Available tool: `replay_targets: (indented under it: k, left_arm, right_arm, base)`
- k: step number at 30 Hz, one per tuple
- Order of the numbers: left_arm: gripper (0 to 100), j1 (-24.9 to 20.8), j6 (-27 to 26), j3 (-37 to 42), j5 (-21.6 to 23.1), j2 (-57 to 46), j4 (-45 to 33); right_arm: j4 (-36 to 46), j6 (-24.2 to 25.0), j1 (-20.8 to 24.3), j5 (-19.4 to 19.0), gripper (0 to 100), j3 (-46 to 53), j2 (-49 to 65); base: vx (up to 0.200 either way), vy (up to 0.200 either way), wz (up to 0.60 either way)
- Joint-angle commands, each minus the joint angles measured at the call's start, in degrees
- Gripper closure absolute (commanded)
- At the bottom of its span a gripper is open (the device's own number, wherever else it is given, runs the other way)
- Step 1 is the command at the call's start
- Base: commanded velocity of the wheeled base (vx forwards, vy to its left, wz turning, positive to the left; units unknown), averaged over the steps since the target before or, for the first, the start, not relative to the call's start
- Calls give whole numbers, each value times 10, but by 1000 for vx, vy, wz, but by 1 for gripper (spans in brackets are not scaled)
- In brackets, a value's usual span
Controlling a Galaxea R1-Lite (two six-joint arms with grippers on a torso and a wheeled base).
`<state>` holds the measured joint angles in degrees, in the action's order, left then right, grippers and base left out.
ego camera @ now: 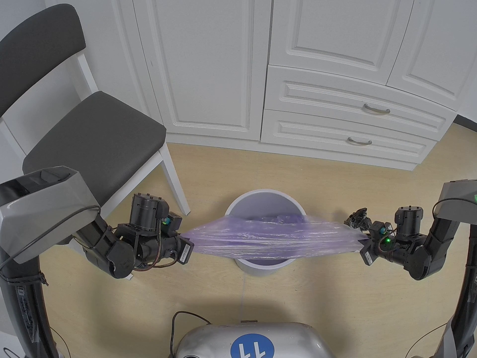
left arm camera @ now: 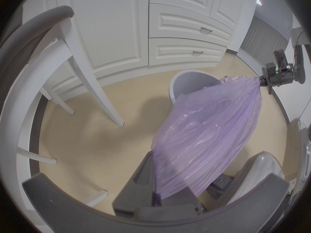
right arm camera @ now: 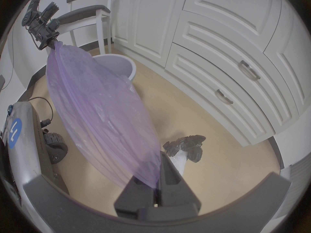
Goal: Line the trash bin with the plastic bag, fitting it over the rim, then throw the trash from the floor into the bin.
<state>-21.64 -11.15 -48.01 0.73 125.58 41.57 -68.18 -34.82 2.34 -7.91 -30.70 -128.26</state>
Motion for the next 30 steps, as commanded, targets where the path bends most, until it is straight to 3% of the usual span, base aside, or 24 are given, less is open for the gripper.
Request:
replay_targets:
  k: [1, 3, 6, 8, 12, 18, 23, 30]
  left_arm:
    - [100, -4, 20, -27, -2, 10, 22]
    - [100, -13, 56, -47, -8, 27, 43]
    - [100, -27, 118, -87, -59, 49, 74]
    - [100, -30, 133, -110, -86, 61, 77]
    - [100, -30, 136, -118, -90, 63, 77]
    - [100, -31, 134, -108, -91, 60, 72]
    - [100, -23, 106, -68, -82, 30, 46]
    - [100, -9, 54, -18, -11, -41, -49]
  right_arm:
    - [-4, 13, 1, 7, 100, -27, 6]
    - [-5, 36, 3, 22, 100, -44, 1]
    - [-14, 87, 12, 40, 100, -73, -5]
    - [-34, 118, 18, 46, 100, -89, -14]
    - [-80, 151, 20, 57, 100, -121, -38]
    - [-78, 146, 18, 60, 100, -95, -34]
    - [-64, 88, 13, 59, 100, -46, -16]
    - [64, 13, 11, 59, 100, 2, 55]
  base:
    - [0, 0, 0]
    - [0, 0, 0]
    - [0, 0, 0]
    - [0, 0, 0]
    - [0, 0, 0]
    - [0, 0, 0]
    - [0, 0, 0]
    - [0, 0, 0]
